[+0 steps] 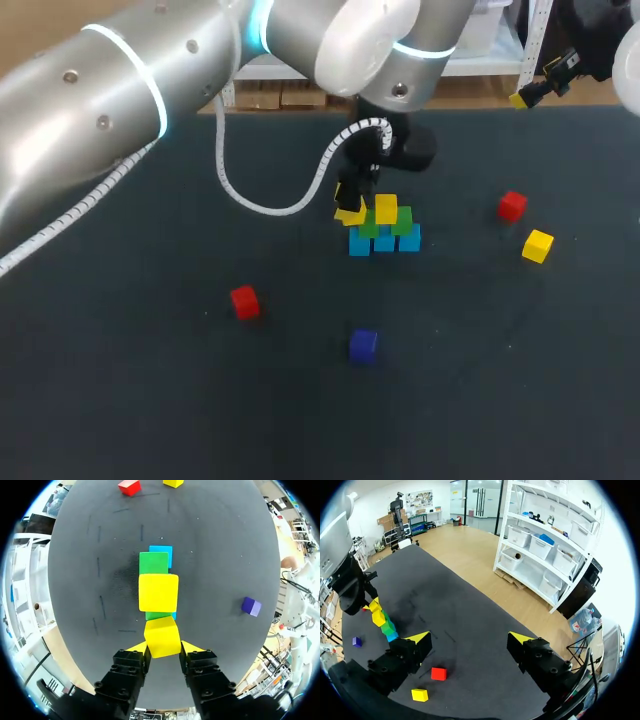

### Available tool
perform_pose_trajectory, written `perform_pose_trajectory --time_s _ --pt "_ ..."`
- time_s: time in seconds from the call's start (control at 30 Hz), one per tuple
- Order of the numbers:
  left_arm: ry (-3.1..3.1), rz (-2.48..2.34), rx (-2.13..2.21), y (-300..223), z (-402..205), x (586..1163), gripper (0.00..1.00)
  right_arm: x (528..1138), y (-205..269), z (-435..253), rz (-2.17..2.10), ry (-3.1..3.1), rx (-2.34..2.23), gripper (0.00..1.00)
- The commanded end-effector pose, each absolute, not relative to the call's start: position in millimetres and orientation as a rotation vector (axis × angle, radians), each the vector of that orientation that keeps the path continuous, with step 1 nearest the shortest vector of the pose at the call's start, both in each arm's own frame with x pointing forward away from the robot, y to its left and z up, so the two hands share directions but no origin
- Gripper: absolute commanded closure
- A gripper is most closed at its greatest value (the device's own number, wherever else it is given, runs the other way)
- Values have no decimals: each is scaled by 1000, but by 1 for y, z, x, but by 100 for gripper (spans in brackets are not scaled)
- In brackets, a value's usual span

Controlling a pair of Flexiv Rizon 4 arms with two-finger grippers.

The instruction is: Place the blue cubes, place green cubes on the blue cubes, place the yellow cubes on the green cubes, then place the red cubes on the yellow cubes, and place purple cube on the red cubes.

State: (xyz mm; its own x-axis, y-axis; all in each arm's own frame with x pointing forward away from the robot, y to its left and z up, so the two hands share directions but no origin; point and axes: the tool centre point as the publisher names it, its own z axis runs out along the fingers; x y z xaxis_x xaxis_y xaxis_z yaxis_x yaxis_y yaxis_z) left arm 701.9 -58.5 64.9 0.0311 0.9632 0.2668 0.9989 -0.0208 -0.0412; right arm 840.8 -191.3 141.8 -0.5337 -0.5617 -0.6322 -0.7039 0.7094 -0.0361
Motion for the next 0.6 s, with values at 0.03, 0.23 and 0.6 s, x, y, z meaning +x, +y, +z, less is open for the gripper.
perform_pose_trajectory --time_s 0.03,0.23,0.6 --pt "-2035 -237 -2114 -54 67 701 90 839 -192 142 295 2285 -959 0" --pt "-2033 -234 -2135 -55 69 703 94 839 -192 142 295 2285 -959 0" --pt "-1977 -190 -2203 -60 57 714 85 839 -192 142 295 2285 -959 0"
